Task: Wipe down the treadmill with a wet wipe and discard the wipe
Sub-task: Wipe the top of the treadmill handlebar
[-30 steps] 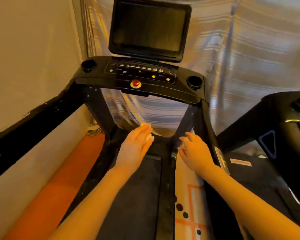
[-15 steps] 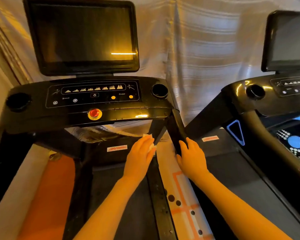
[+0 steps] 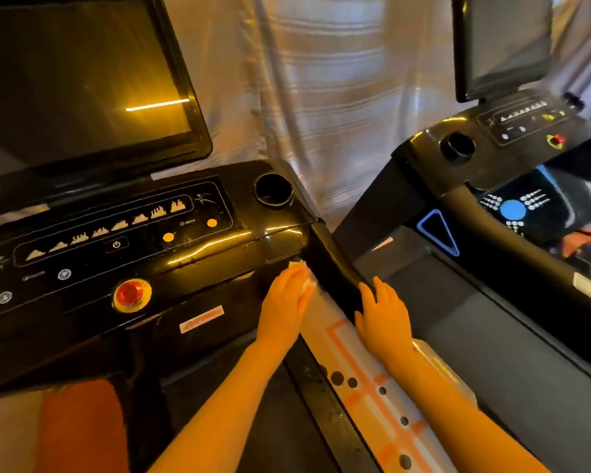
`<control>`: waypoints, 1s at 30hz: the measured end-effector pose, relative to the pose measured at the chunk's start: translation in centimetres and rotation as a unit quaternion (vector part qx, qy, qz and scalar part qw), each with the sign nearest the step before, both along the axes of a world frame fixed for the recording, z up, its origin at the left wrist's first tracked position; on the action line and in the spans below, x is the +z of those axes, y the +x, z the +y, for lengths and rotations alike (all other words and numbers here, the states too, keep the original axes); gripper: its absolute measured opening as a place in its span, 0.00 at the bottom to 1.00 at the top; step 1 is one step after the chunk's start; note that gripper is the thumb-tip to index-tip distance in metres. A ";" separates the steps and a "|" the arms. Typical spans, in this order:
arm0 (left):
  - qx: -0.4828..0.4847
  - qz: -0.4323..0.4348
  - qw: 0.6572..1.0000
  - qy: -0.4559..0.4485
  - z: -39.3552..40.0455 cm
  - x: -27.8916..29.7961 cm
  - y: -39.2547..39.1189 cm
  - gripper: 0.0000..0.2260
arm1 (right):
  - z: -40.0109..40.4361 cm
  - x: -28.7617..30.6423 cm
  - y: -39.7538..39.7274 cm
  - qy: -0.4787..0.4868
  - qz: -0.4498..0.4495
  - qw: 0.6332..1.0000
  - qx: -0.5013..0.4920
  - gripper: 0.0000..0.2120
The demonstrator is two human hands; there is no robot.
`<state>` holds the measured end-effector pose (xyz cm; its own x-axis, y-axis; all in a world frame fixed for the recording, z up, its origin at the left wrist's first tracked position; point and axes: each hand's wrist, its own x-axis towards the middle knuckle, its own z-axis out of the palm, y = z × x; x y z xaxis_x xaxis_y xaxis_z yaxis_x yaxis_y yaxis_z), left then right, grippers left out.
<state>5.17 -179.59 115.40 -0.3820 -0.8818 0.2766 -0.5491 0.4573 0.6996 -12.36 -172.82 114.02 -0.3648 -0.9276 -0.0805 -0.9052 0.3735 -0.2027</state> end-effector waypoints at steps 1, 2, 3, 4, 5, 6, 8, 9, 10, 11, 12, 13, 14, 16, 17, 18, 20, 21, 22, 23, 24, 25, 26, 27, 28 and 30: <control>-0.018 0.006 1.000 -0.009 -0.3 0.0 -0.2 0.19 | 0.4 -0.2 0.5 -0.002 0.002 1.000 -0.019 0.29; -0.036 0.016 0.999 -0.009 -0.6 -0.1 -0.4 0.19 | 0.9 -0.5 1.0 -0.005 0.002 0.999 -0.039 0.30; -0.054 0.022 0.998 -0.005 -1.0 -0.4 -0.5 0.19 | 1.2 -0.8 1.6 -0.009 0.000 0.998 -0.060 0.30; -0.075 0.023 0.997 -0.004 -1.3 -0.6 -0.6 0.18 | 1.5 -1.0 2.1 -0.010 0.000 0.997 -0.081 0.30; -0.096 0.018 0.995 -0.005 -1.7 -1.1 -0.6 0.18 | 1.7 -1.4 2.7 -0.005 0.005 0.995 -0.099 0.31; -0.113 0.015 0.993 -0.007 -2.1 -1.6 -0.5 0.18 | 1.8 -1.8 3.2 -0.005 0.013 0.993 -0.114 0.31; -0.143 0.016 0.990 0.002 -2.9 -2.7 -0.4 0.19 | 1.7 -2.6 4.2 -0.021 0.037 0.990 -0.134 0.31; -0.152 0.019 0.988 0.012 -3.3 -3.1 -0.3 0.19 | 1.6 -3.0 4.6 -0.028 0.048 0.988 -0.144 0.31; -0.156 0.024 0.987 0.021 -3.6 -3.6 -0.2 0.19 | 1.5 -3.3 5.0 -0.027 0.061 0.986 -0.150 0.32; -0.157 0.031 0.987 0.029 -3.8 -4.0 -0.2 0.19 | 1.3 -3.5 5.3 -0.028 0.073 0.986 -0.150 0.32; -0.158 0.038 0.986 0.036 -4.0 -4.4 -0.1 0.19 | 1.1 -3.6 5.6 -0.037 0.086 0.985 -0.146 0.32; -0.160 0.043 0.985 0.042 -4.1 -4.8 -0.1 0.19 | 0.8 -3.8 5.7 -0.050 0.095 0.984 -0.141 0.32; -0.160 0.045 0.985 0.041 -4.3 -5.2 -0.1 0.20 | 0.4 -4.1 5.8 -0.058 0.107 0.983 -0.137 0.33; -0.156 0.048 0.986 0.031 -4.9 -6.4 -0.4 0.20 | -0.5 -4.8 5.6 -0.069 0.134 0.981 -0.124 0.34; -0.153 0.054 0.986 0.027 -5.3 -7.0 -0.7 0.20 | -1.0 -5.3 5.4 -0.078 0.145 0.979 -0.116 0.36; -0.148 0.066 0.987 0.021 -5.7 -7.7 -1.0 0.20 | -1.5 -6.0 5.1 -0.086 0.156 0.978 -0.104 0.38; -0.130 0.103 0.986 0.010 -6.5 -9.6 -1.8 0.20 | -2.8 -7.5 4.6 -0.114 0.189 0.971 -0.088 0.40; -0.121 0.124 0.985 0.005 -7.0 -10.7 -2.2 0.20 | -3.4 -8.5 4.2 -0.140 0.207 0.964 -0.087 0.40; -0.114 0.143 0.983 -0.002 -7.4 -11.8 -2.7 0.20 | -3.8 -9.3 4.0 -0.167 0.224 0.956 -0.089 0.39; -0.110 0.162 0.981 -0.009 -7.9 -13.0 -3.1 0.20 | -4.2 -10.3 3.8 -0.191 0.241 0.947 -0.090 0.38; -0.109 0.182 0.977 -0.018 -8.4 -14.2 -3.6 0.20 | -4.5 -11.1 3.5 -0.217 0.259 0.937 -0.091 0.38; -0.110 0.204 0.972 -0.027 -9.0 -15.4 -4.3 0.20 | -4.8 -11.9 3.2 -0.241 0.273 0.927 -0.089 0.38; -0.111 0.228 0.967 -0.036 -9.7 -16.4 -5.0 0.20 | -5.0 -12.5 2.9 -0.263 0.288 0.917 -0.090 0.38; -0.107 0.253 0.960 -0.051 -10.5 -17.2 -5.7 0.20 | -5.3 -13.3 2.4 -0.283 0.304 0.906 -0.087 0.38; -0.101 0.276 0.953 -0.073 -11.3 -17.9 -6.5 0.20 | -5.5 -13.9 2.0 -0.297 0.321 0.895 -0.083 0.38; -0.088 0.314 0.938 -0.118 -12.9 -19.0 -8.1 0.20 | -6.0 -14.9 1.1 -0.320 0.361 0.873 -0.072 0.39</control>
